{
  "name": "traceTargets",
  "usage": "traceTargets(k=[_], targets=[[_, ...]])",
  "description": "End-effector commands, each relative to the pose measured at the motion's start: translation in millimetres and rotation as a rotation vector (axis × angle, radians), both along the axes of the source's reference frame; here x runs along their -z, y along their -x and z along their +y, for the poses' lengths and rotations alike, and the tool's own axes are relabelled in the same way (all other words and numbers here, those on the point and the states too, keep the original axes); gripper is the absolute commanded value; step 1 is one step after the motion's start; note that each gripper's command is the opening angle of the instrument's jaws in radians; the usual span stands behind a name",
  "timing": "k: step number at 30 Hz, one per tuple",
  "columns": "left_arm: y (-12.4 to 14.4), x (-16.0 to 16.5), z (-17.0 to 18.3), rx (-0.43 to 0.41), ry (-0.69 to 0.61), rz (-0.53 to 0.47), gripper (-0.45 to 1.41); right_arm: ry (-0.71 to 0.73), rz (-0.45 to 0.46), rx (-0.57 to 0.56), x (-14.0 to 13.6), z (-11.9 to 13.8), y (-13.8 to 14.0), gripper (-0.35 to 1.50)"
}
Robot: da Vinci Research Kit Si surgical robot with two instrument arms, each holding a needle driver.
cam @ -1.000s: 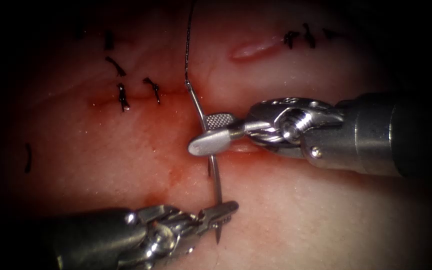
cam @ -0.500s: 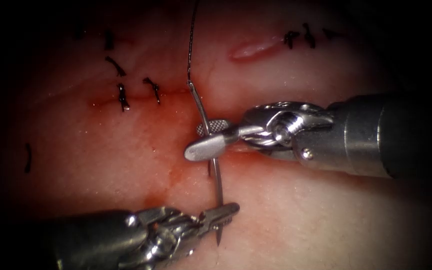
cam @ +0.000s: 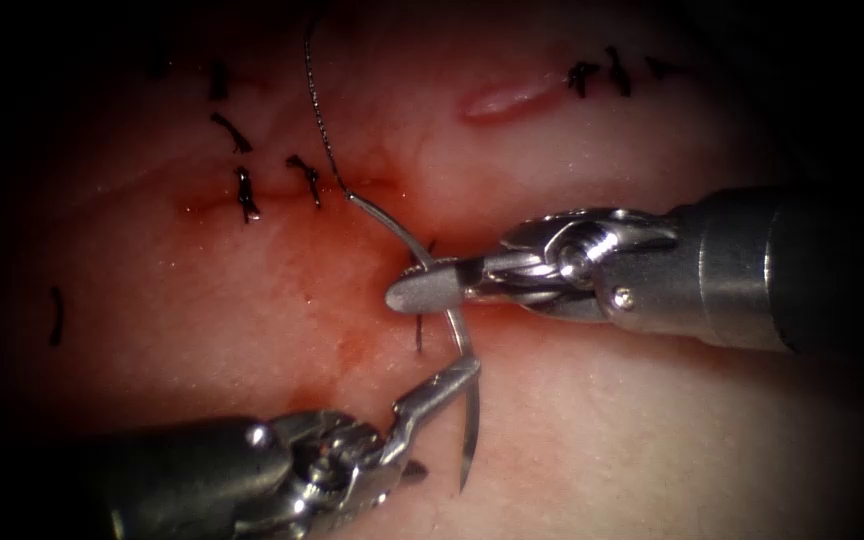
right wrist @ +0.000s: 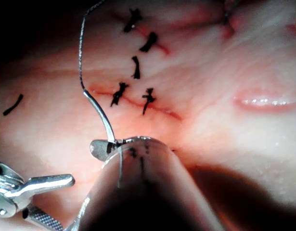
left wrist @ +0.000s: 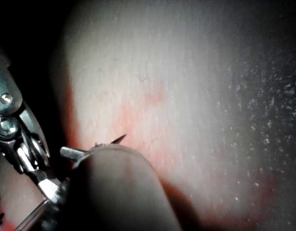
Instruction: Wound Closure
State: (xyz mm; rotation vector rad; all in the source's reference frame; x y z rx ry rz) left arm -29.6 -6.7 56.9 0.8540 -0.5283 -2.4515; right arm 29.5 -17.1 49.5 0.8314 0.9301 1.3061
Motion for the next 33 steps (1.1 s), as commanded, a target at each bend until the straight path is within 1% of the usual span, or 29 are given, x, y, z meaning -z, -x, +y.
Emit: traceTargets(k=[1, 2, 5, 7, 8, 9, 11, 12, 15, 17, 18, 20, 21, 22, 23, 25, 26, 29, 31, 33], targets=[[0.5, -0.3, 0.3, 0.024, -0.048, -0.035, 1.25, 0.036, 0.024, -0.016, 0.3, 1.6, 0.0, -0.35], [0.5, -0.3, 0.4, 0.029, -0.066, -0.054, 1.26, 0.057, 0.034, -0.018, 0.5, 2.0, 0.5, -0.35], [0.4, 0.0, 1.2, 0.049, -0.142, -0.137, 1.26, 0.179, 0.076, -0.024, 1.5, 4.1, 2.6, -0.35], [0.3, -0.2, 1.9, 0.061, -0.171, -0.156, 1.21, 0.268, 0.102, -0.037, 2.0, 5.4, 3.8, -0.35], [0.3, -0.3, 2.2, 0.072, -0.185, -0.162, 1.15, 0.343, 0.127, -0.027, 2.4, 6.3, 4.7, -0.35], [0.3, -0.7, 2.6, 0.087, -0.203, -0.169, 0.98, 0.404, 0.149, -0.023, 2.7, 7.0, 5.2, -0.35], [0.5, -1.3, 3.0, 0.109, -0.235, -0.186, 0.54, 0.526, 0.192, -0.005, 3.2, 8.3, 6.1, -0.35], [0.7, -1.8, 3.4, 0.118, -0.256, -0.201, 0.37, 0.587, 0.21, 0.018, 3.4, 9.2, 6.5, -0.35], [1.3, -3.6, 4.5, 0.138, -0.31, -0.244, 0.22, 0.7, 0.233, 0.075, 3.7, 10.9, 7.0, -0.35], [1.7, -4.9, 5.2, 0.159, -0.342, -0.261, 0.09, 0.774, 0.241, 0.117, 3.5, 11.5, 7.0, -0.35], [1.7, -5.5, 5.4, 0.17, -0.358, -0.268, 0.05, 0.816, 0.251, 0.15, 3.3, 11.7, 6.8, -0.35], [1.7, -6.9, 5.8, 0.202, -0.411, -0.279, -0.05, 0.871, 0.27, 0.181, 2.8, 11.8, 6.5, -0.35], [1.7, -7.5, 5.9, 0.222, -0.445, -0.279, -0.13, 0.914, 0.286, 0.211, 2.3, 11.7, 6.3, -0.35], [1.7, -8.8, 6.1, 0.253, -0.51, -0.282, -0.33, 0.942, 0.321, 0.234, 1.5, 11.6, 5.9, -0.35], [1.7, -9.4, 6.2, 0.259, -0.531, -0.285, -0.42, 0.962, 0.335, 0.244, 1.0, 11.4, 5.6, -0.35], [1.7, -10.8, 6.4, 0.259, -0.564, -0.285, -0.45, 0.985, 0.35, 0.26, 0.0, 11.2, 5.3, -0.35], [1.8, -11.9, 6.5, 0.253, -0.579, -0.28, -0.45, 1.006, 0.371, 0.269, -1.0, 11.0, 4.9, -0.35], [1.9, -13.7, 6.2, 0.251, -0.596, -0.252, -0.45, 1.032, 0.378, 0.277, -2.7, 11.0, 4.5, -0.35], [1.9, -14.5, 5.8, 0.255, -0.606, -0.227, -0.45, 1.043, 0.37, 0.283, -3.7, 11.1, 4.4, -0.35], [2.0, -15.4, 5.3, 0.251, -0.617, -0.199, -0.45, 1.07, 0.354, 0.265, -4.8, 11.2, 4.3, -0.35]])
